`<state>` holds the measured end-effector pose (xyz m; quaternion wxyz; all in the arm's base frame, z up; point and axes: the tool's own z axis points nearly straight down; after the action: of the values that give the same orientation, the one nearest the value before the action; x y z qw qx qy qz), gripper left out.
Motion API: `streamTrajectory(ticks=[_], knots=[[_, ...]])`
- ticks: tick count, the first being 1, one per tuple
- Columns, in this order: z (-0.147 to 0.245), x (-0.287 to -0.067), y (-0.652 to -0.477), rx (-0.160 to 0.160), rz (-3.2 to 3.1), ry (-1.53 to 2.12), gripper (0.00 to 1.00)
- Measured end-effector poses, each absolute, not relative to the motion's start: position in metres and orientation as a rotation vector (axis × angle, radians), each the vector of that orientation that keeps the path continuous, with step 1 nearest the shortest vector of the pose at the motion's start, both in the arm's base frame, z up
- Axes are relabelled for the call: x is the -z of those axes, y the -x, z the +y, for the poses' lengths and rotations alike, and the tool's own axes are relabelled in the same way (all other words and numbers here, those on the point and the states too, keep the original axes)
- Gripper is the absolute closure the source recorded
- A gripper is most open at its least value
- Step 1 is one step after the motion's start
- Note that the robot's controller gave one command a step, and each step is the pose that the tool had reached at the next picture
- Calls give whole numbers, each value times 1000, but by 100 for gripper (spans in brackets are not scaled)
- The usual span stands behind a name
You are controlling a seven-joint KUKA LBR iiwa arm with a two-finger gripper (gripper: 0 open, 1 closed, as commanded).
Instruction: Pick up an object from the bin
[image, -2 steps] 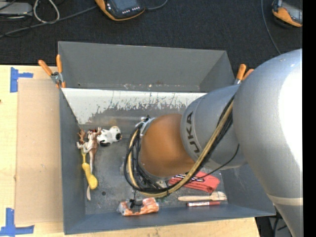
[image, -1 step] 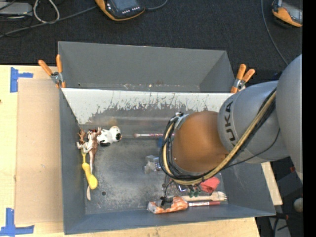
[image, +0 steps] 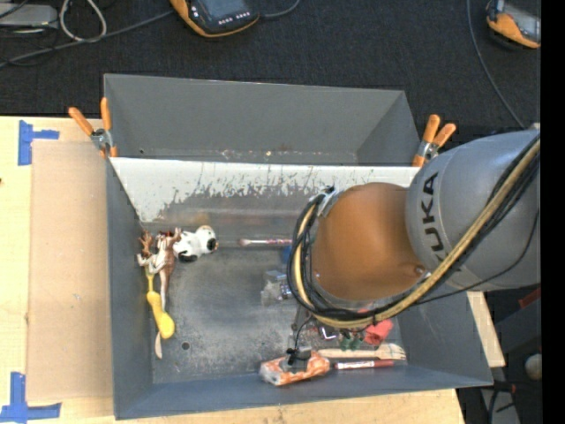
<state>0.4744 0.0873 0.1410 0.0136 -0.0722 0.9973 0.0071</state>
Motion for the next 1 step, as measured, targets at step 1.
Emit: streamTrajectory(ticks=[1], knots=[[43, -158, -480, -18, 3105, 206, 0]])
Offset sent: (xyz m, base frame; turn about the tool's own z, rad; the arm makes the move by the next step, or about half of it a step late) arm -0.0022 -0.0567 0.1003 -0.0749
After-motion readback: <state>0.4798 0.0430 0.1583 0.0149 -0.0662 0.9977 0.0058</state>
